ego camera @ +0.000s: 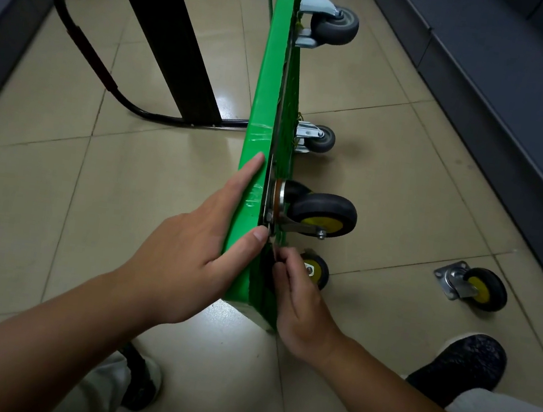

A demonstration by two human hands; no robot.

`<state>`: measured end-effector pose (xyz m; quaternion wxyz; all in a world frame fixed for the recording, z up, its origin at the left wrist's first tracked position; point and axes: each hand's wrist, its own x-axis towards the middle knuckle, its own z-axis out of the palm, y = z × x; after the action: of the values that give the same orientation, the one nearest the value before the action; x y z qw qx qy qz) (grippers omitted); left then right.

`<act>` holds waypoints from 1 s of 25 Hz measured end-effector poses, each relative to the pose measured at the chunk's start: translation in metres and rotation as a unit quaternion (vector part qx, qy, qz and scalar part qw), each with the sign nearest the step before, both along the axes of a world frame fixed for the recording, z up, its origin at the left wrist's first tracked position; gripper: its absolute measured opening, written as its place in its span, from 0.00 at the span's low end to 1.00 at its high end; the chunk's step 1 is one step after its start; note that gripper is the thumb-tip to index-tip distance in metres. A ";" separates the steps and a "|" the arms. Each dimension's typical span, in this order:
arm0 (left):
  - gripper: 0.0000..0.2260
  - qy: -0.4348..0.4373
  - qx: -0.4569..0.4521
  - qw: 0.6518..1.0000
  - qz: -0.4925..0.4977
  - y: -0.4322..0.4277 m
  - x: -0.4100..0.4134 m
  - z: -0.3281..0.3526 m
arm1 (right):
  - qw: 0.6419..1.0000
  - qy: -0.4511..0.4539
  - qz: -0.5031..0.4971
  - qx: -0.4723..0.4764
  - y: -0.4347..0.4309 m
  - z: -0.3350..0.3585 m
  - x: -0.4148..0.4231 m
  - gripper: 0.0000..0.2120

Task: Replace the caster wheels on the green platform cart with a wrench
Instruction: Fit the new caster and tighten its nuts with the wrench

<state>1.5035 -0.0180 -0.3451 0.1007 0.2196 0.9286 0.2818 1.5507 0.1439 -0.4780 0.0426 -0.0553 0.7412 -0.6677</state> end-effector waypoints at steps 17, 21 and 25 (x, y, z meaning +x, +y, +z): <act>0.31 -0.003 0.007 1.000 0.005 0.000 0.001 0.000 | 0.967 0.155 -0.048 0.196 0.004 -0.013 -0.020 0.20; 0.32 -0.005 -0.002 1.000 0.002 0.000 0.001 0.000 | 0.993 0.042 -0.019 0.109 0.001 0.013 -0.003 0.09; 0.32 -0.008 -0.013 1.000 -0.001 -0.001 0.001 0.002 | 0.995 -0.056 -0.014 0.082 0.003 0.037 0.011 0.13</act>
<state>1.5049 -0.0189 -0.3432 0.1117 0.2171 0.9310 0.2714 1.5617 0.1465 -0.4408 0.0790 -0.0038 0.7909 -0.6069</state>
